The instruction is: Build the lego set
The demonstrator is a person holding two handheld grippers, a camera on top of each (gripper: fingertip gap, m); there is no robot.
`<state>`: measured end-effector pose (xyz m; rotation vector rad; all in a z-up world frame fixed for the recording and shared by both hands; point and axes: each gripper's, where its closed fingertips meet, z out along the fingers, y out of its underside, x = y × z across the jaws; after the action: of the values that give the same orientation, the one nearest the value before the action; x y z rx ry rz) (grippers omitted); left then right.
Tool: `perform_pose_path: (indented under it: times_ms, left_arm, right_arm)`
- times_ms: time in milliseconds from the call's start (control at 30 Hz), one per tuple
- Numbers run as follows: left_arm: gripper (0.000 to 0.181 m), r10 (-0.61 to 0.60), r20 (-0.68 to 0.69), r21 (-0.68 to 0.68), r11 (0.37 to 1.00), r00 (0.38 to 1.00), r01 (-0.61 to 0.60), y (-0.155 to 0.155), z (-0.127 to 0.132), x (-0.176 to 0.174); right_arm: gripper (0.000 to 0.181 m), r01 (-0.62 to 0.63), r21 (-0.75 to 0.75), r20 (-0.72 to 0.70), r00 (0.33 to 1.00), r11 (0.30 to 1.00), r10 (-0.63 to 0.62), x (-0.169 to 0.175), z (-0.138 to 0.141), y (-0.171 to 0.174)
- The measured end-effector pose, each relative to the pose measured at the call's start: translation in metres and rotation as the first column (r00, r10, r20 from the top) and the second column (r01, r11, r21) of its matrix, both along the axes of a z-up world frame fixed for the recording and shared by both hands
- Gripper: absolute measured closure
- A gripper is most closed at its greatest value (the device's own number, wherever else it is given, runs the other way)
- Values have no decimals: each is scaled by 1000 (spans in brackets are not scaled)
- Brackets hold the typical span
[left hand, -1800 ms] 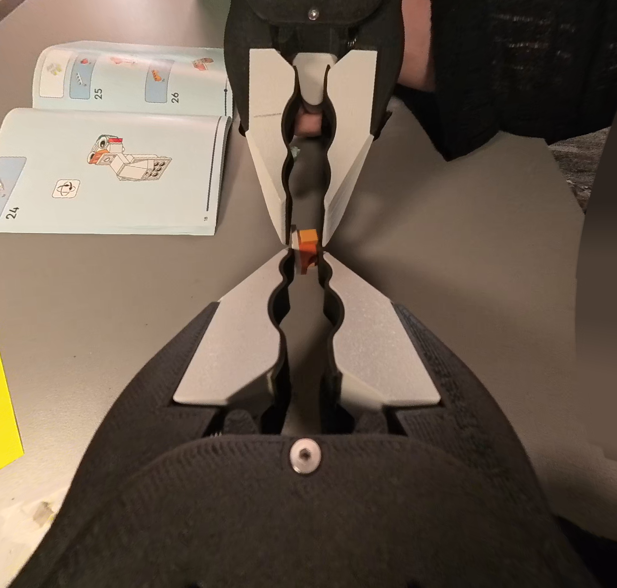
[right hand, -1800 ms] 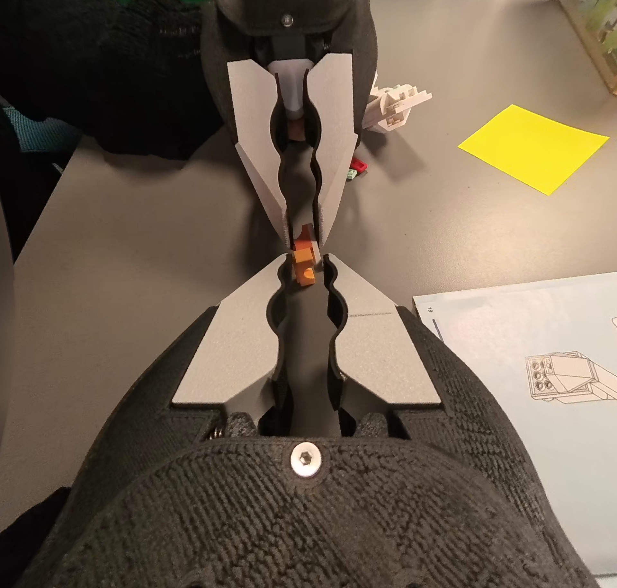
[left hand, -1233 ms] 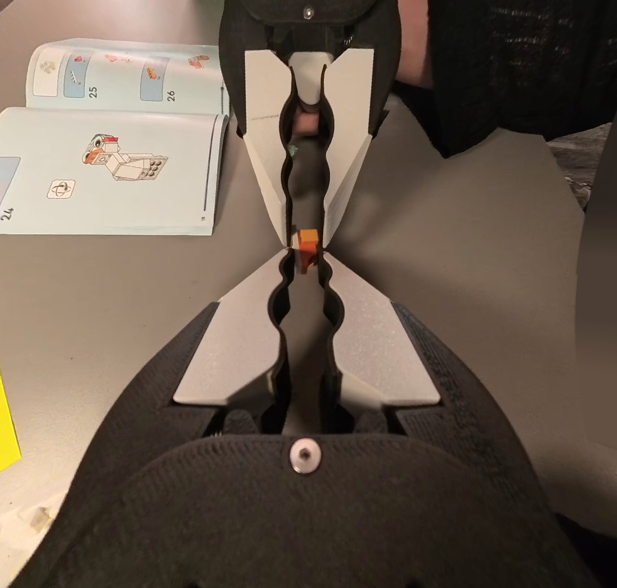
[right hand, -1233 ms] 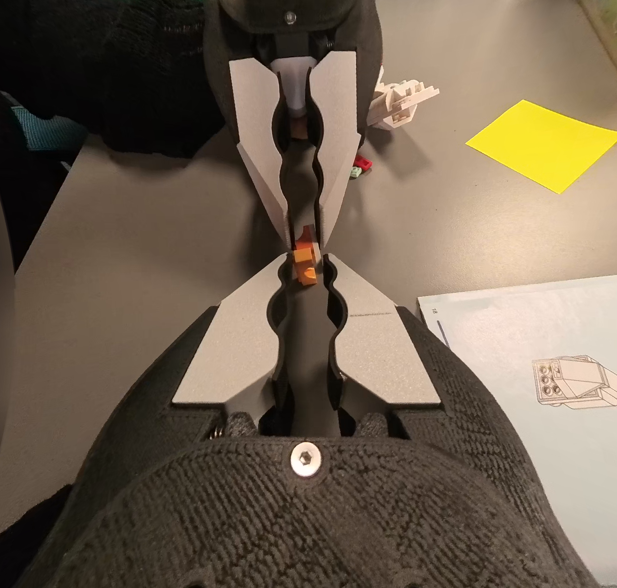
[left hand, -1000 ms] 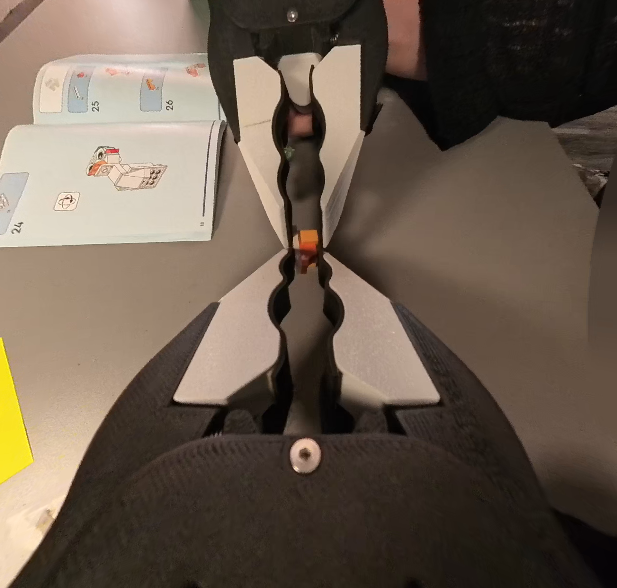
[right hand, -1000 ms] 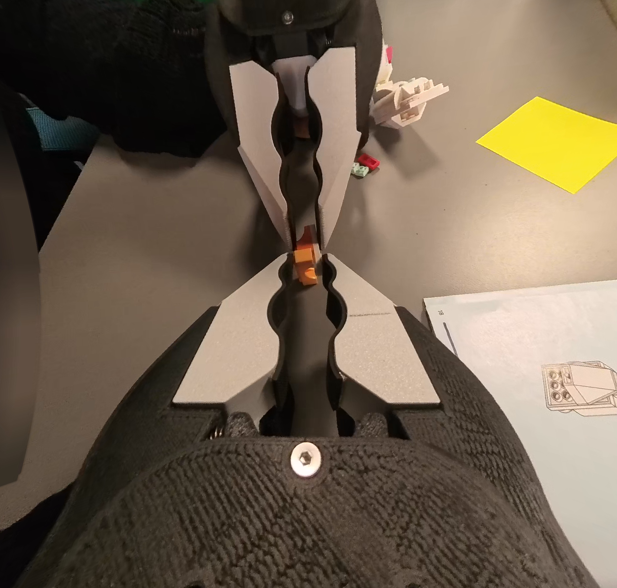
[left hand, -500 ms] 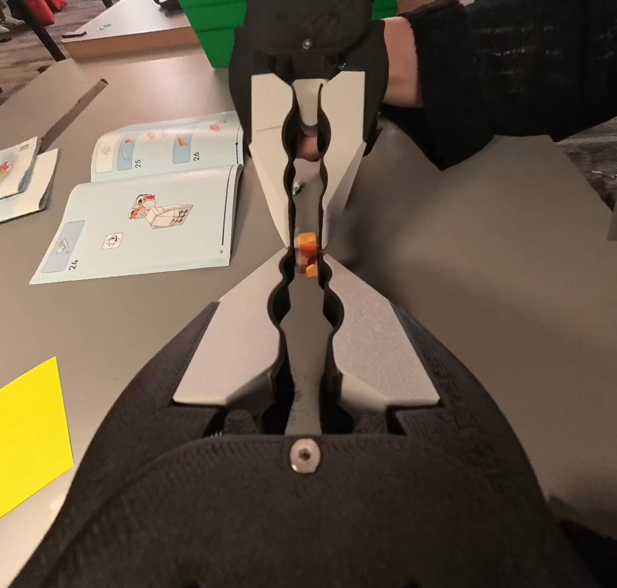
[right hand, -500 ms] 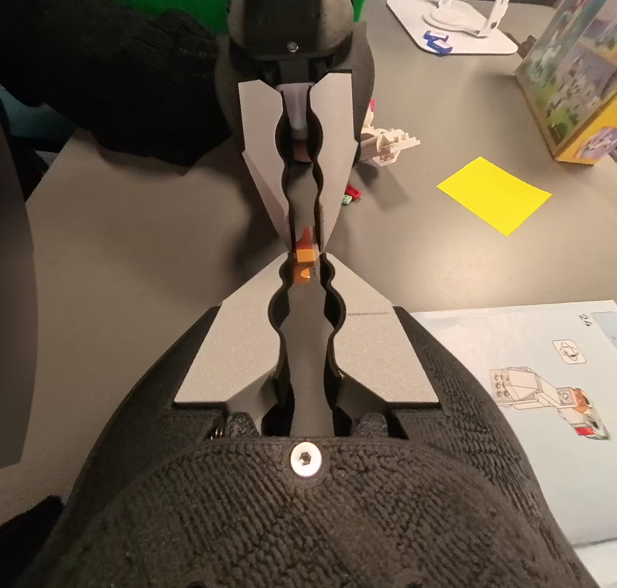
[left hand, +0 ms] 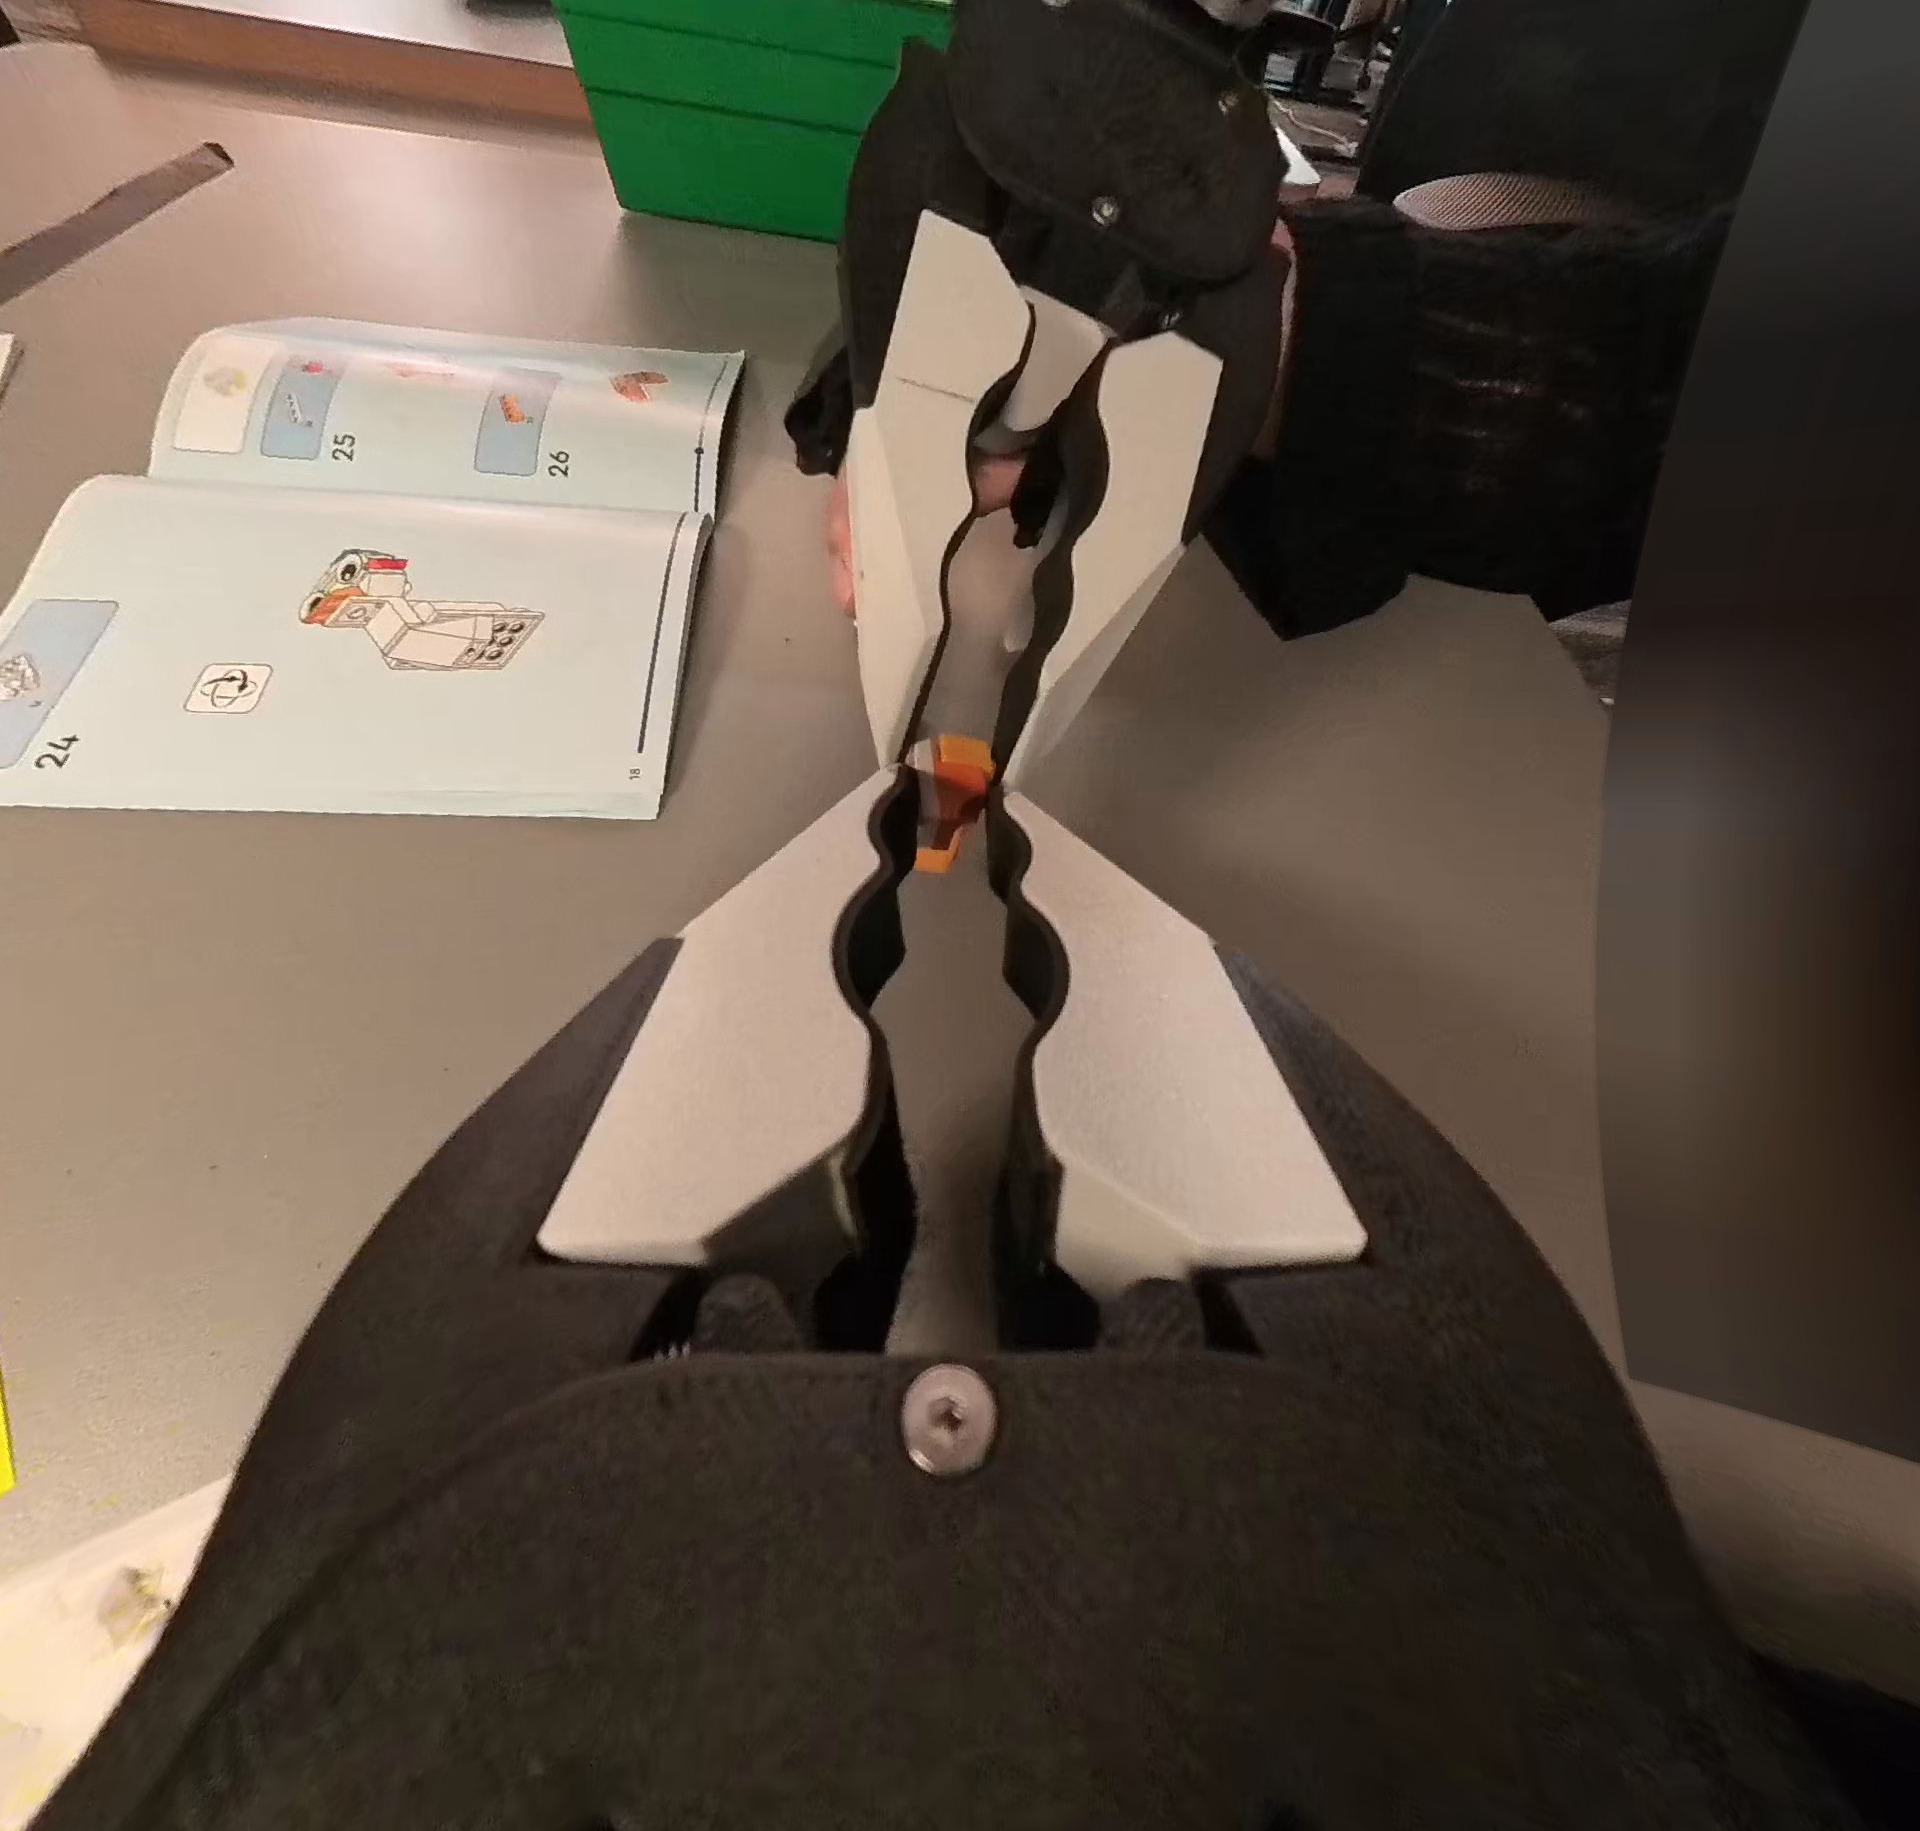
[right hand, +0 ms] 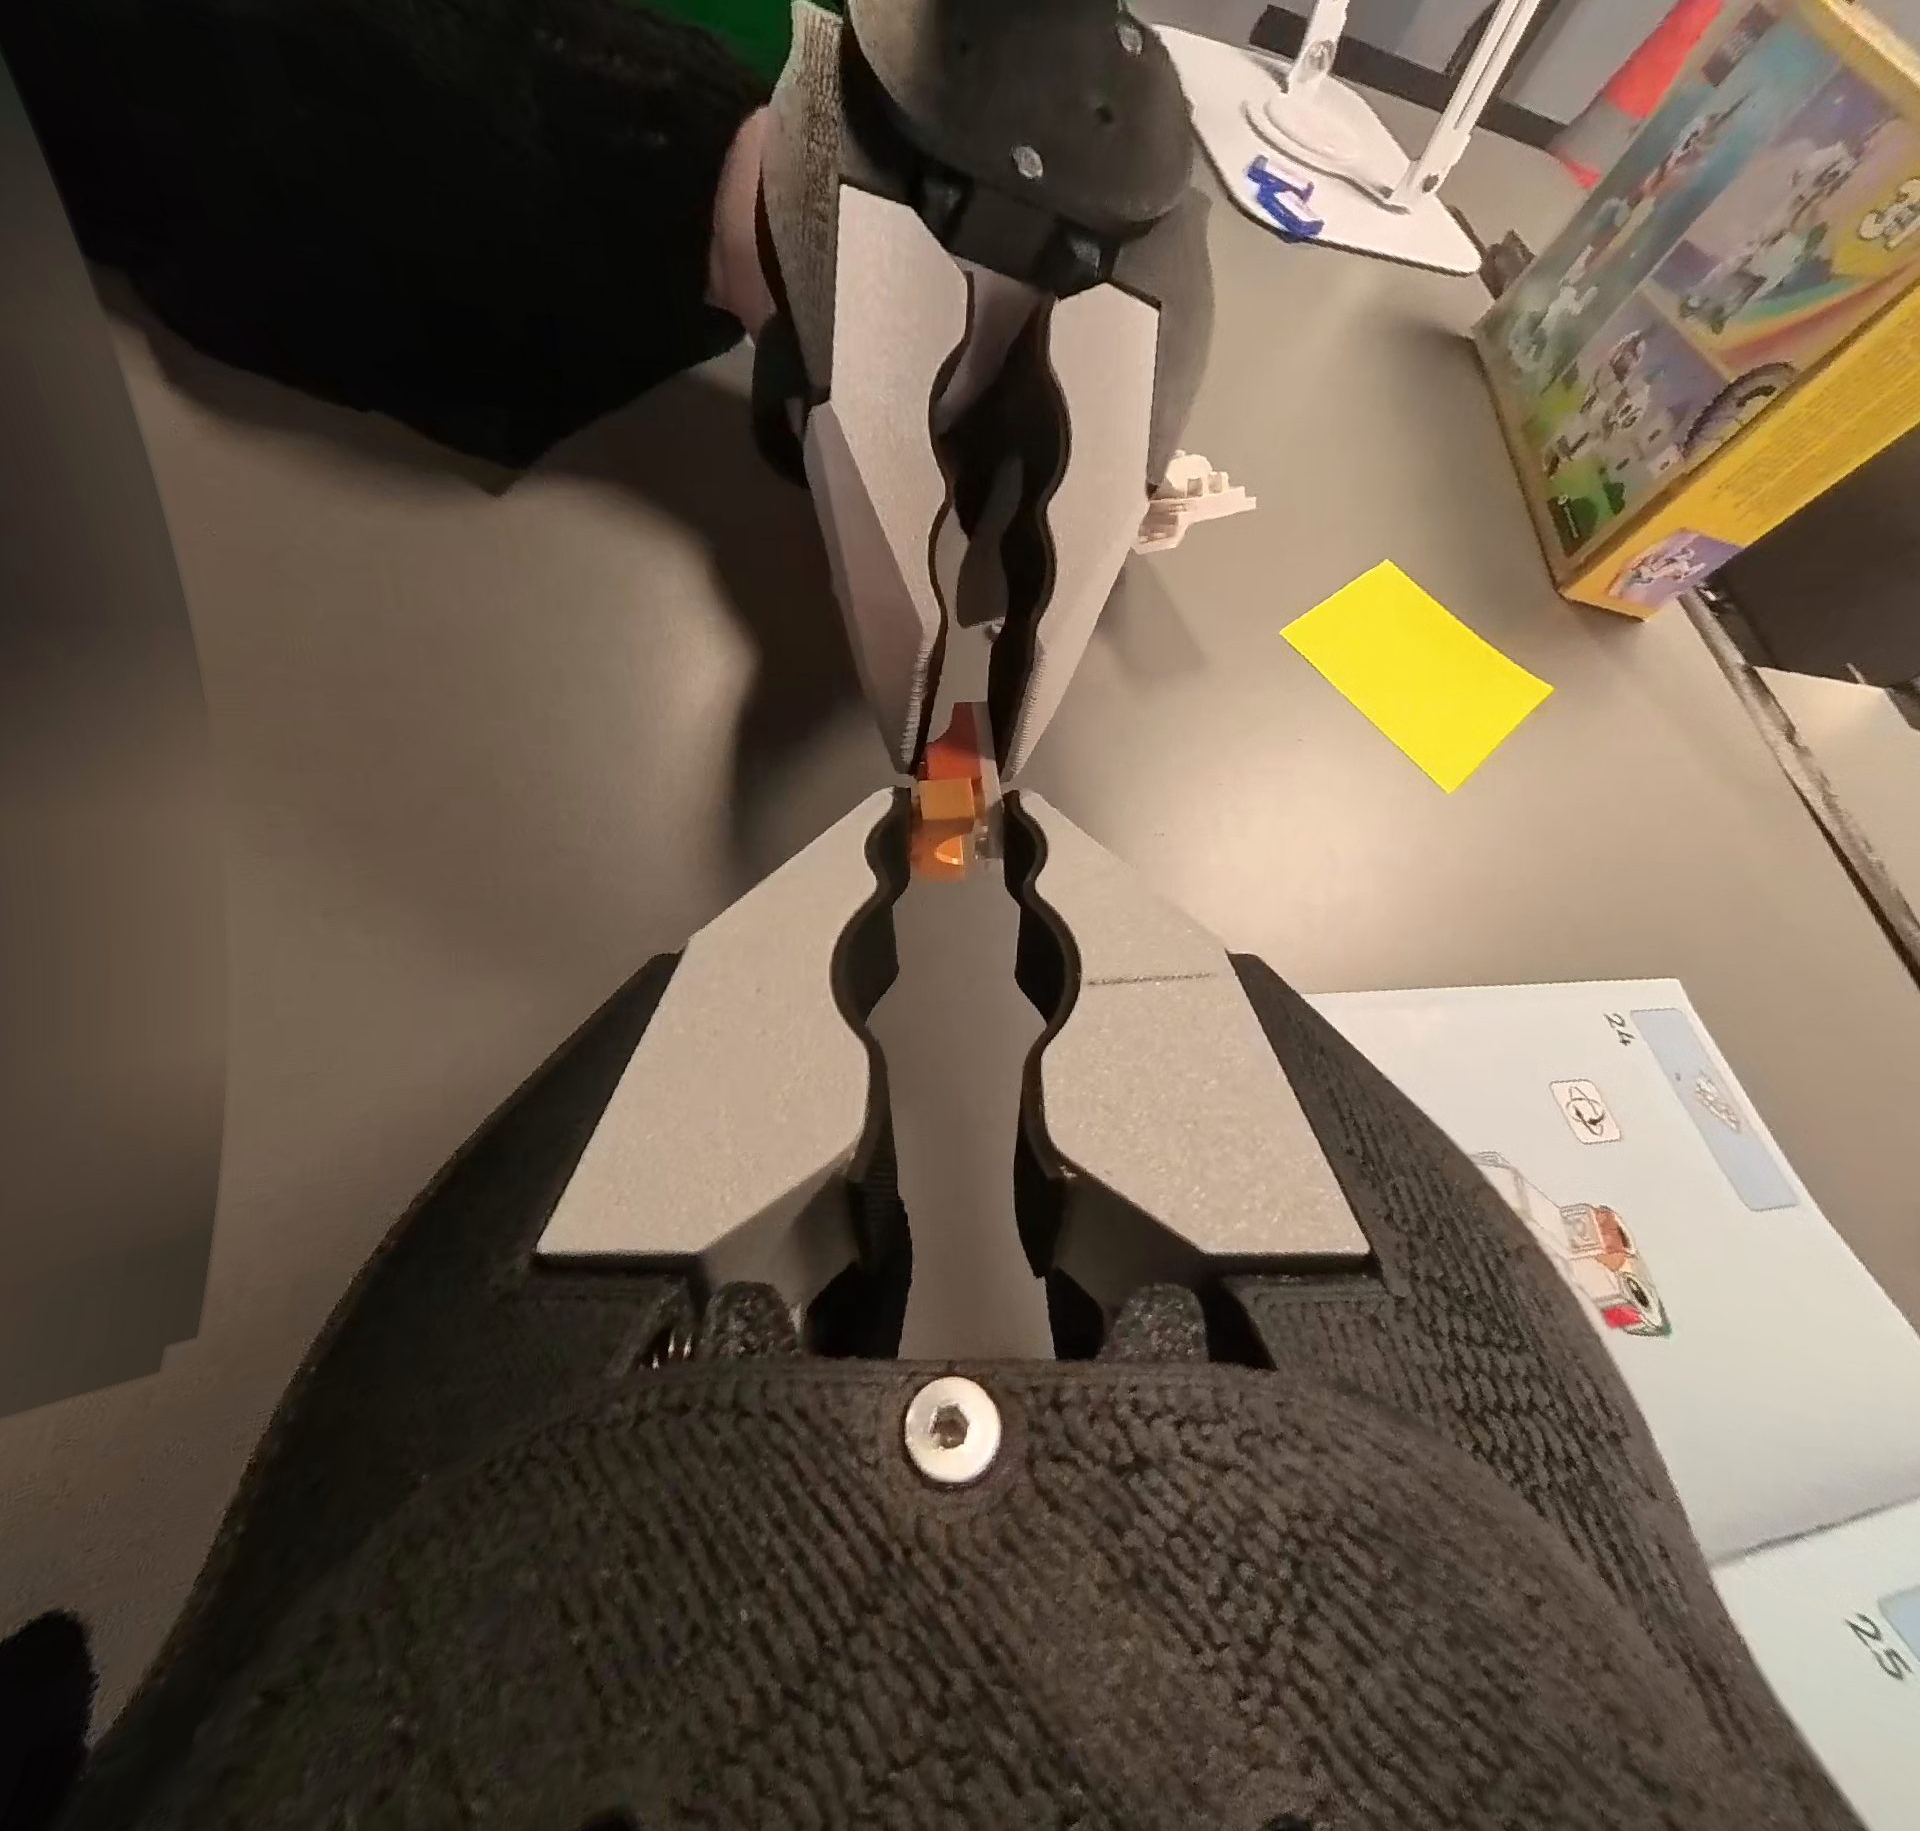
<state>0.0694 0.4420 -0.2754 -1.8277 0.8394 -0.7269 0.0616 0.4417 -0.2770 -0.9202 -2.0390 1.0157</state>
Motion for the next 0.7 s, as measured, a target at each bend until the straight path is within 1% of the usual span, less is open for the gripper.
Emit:
perform_pose_path:
  times_ms: [167,400,700]
  left_arm:
    - [169,3,24,12,1000,1000,-3,0,4,0]
    - [170,9,45,-7,1000,999,-9,1,4,-1]
    - [169,23,101,-23,1000,995,-21,3,9,-3]
  right_arm:
    - [168,1,-38,6,1000,999,-1,0,4,0]
    - [168,-2,27,-28,1000,1000,2,-1,4,1]
    - [166,21,43,-79,997,999,-17,-5,8,3]
